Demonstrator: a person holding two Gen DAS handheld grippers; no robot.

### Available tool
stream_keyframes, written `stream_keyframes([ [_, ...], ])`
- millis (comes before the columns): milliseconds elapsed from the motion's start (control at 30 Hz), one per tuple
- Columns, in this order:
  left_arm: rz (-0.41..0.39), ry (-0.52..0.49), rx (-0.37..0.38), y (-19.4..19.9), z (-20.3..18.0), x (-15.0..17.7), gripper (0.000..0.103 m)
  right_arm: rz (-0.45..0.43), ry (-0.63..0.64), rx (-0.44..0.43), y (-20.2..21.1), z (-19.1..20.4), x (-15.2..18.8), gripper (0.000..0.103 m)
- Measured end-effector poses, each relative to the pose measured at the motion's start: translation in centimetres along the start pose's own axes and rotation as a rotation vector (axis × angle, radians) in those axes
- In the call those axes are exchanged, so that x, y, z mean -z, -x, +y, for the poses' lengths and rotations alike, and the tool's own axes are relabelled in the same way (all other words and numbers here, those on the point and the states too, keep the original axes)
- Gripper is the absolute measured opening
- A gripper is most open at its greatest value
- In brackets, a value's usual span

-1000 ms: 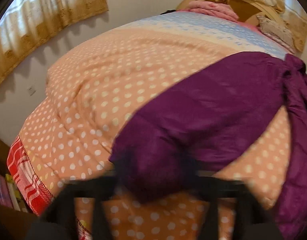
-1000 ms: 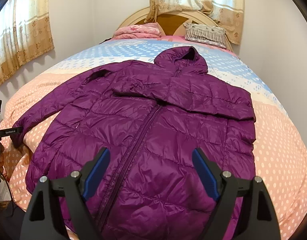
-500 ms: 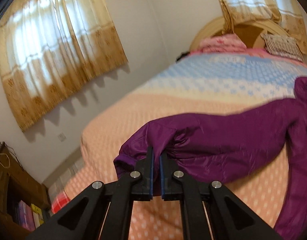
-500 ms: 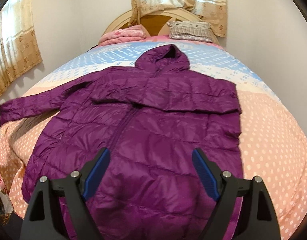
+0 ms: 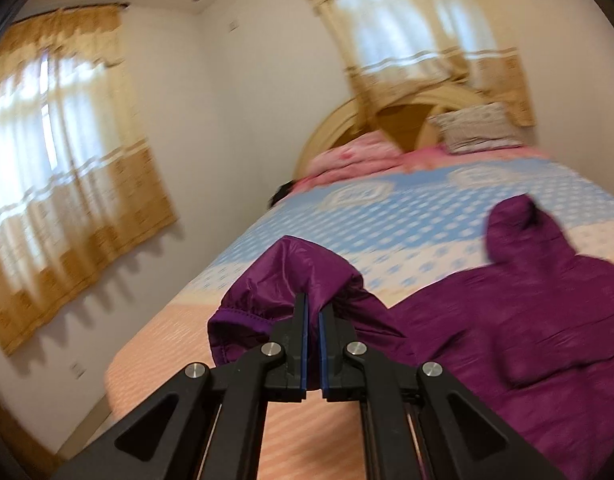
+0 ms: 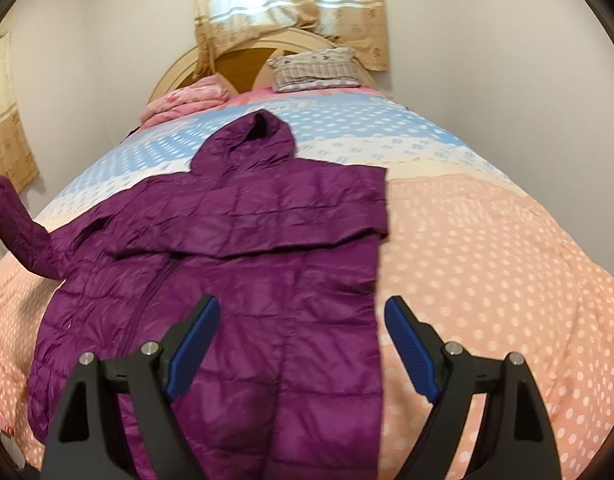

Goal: Fold large clothes
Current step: 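Grasp the sleeve cuff with the left tool and fold it across the body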

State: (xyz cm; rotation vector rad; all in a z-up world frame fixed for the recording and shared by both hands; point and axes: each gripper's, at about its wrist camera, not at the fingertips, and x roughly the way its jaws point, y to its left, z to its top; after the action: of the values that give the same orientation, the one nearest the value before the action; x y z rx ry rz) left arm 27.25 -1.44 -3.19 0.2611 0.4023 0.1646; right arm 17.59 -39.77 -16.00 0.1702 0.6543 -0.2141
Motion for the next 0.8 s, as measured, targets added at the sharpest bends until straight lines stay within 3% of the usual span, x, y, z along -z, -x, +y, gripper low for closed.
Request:
stream_keyframes([
  [300, -0.071, -0.120, 0.199, 2.6, -14.0, -3.7, 0.003, 0.009, -0.059, 0.015, -0.5, -2.8, -0.1, 0.088],
  [533, -0.037, -0.194, 0.286, 2.7, -22.7, -2.1, 0.003, 0.026, -0.077, 0.014, -1.1, -3.8, 0.4, 0.088],
  [733, -0.002, -0.249, 0.326, 2.2, -26.9, 0.3, 0.005, 0.063, -0.087, 0.020, -2.4, -4.4, 1.3, 0.088],
  [800, 0.005, -0.282, 0.313, 2.1, -28.0, 0.9, 0.011, 0.078, -0.088, 0.020, -2.9, -4.4, 1.6, 0.088],
])
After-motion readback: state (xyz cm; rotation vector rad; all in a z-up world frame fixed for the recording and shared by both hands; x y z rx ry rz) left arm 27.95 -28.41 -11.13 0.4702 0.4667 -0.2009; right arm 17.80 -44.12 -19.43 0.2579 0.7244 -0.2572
